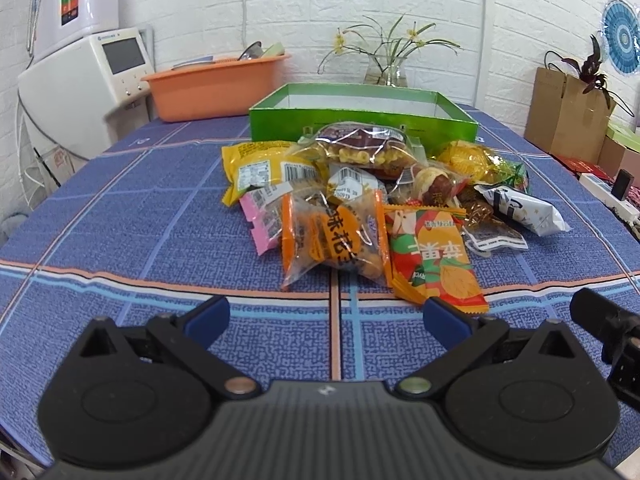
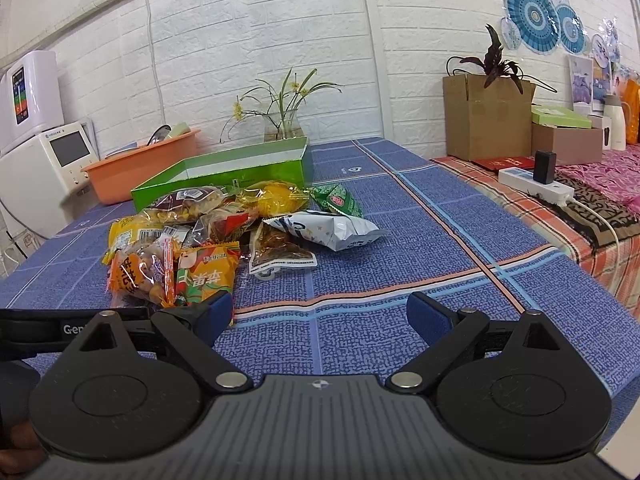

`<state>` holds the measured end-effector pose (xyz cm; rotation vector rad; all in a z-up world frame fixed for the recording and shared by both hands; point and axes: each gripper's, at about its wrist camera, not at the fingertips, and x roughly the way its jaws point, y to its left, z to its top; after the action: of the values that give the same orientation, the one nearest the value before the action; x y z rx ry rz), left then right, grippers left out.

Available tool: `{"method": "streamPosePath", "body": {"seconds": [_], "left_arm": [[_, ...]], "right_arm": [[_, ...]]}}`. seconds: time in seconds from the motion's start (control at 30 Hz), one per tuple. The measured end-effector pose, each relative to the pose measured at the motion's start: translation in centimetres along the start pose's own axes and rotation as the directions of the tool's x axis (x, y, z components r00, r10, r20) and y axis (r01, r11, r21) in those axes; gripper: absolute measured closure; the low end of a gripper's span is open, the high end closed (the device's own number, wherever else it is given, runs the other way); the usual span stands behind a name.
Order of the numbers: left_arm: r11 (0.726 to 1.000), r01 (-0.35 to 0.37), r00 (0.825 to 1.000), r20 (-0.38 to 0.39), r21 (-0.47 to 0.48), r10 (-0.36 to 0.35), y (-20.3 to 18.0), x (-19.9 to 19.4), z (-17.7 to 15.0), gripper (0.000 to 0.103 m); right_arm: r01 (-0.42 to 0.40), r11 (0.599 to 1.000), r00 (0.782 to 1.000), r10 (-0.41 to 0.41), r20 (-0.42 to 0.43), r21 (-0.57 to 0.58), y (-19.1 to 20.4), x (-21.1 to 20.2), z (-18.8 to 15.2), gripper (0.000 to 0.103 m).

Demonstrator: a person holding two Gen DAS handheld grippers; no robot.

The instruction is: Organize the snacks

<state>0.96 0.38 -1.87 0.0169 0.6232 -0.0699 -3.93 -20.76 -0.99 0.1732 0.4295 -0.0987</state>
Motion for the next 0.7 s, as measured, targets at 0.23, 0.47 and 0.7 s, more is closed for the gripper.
{"method": "streamPosePath", "body": {"seconds": [0.23,0.47,0.7], "left_arm": [[0.998,0.031,0.996,0.085,-0.056,-0.026,0.9,-0.7,-0.3,0.0],[0.995,-0.007,0.997,0.076,-0.095,0.014,1.2,-1.6,-0.7,0.0],[0.998,0.041,0.998,-0.039,-0.055,-0.043,0.1,-1.2,0.3,0.0]], "right_arm": [[-0.046,0.998,0.987,0.039,0.153,0.04,-1.9,-1.2,1.1,0.0],[-0.227,0.941,0.972,0.204,0.115,0.25,-4.3,-0.1,1.0,0.0],[-0.278,0.945,0.958,0.258,0.126,0.172,-4.6,0.3,3.1,0.0]]}}
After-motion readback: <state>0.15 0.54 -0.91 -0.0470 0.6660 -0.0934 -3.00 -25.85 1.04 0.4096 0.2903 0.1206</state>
